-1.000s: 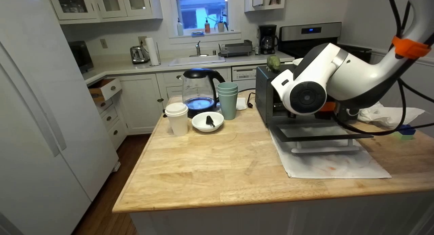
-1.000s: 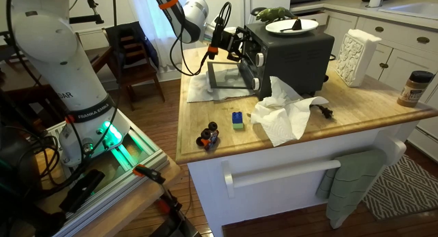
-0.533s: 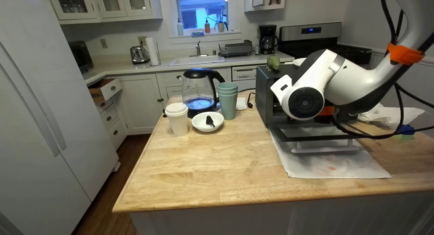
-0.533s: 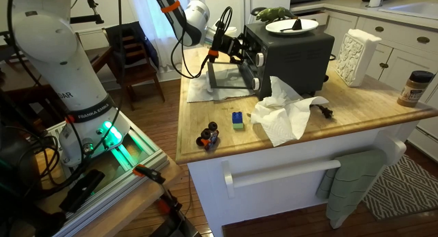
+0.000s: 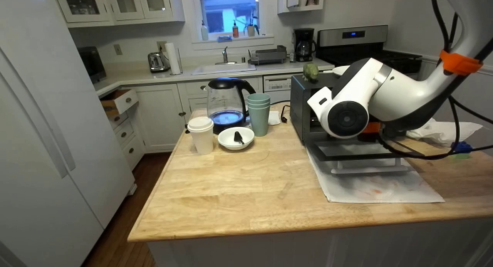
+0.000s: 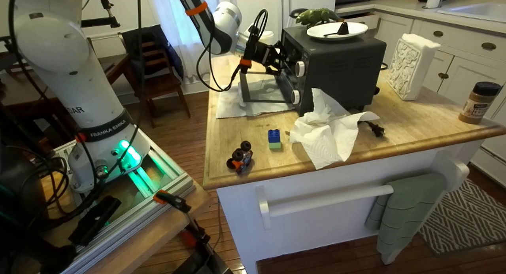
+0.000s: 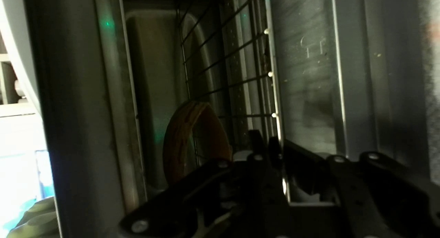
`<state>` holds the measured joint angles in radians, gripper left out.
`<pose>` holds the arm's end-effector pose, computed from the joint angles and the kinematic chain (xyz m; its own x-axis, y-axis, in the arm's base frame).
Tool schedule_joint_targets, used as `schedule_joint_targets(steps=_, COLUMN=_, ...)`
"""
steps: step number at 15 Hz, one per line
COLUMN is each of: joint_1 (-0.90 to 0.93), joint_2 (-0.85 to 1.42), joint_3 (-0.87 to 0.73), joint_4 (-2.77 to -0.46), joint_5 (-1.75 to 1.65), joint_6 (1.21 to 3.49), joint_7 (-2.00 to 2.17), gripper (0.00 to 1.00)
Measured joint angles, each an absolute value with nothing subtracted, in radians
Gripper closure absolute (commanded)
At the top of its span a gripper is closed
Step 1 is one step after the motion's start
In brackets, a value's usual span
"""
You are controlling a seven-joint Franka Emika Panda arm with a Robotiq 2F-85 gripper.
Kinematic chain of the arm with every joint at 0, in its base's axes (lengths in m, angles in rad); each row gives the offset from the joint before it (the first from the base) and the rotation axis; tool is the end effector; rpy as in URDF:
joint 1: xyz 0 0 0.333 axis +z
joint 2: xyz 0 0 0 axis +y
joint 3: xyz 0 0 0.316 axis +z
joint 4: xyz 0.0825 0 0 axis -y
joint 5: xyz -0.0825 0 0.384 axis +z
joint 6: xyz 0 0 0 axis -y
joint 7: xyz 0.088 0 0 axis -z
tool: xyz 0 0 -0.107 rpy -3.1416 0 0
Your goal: Pull out the toaster oven rack
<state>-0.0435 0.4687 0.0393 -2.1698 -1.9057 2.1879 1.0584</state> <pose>0.5485 -0.0360 0.1692 0.8369 0.5473 0.0117 0.2051 -0.3333 0.9202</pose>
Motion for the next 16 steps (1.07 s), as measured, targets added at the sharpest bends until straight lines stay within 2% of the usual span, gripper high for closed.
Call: schedule_joint_targets(steps=16, joint_1=-0.028, joint_2=0.298, joint_3=0.099, joint_4=-2.397, joint_5=-1.905, joint_6=2.196, joint_7=1.066, gripper=0.97)
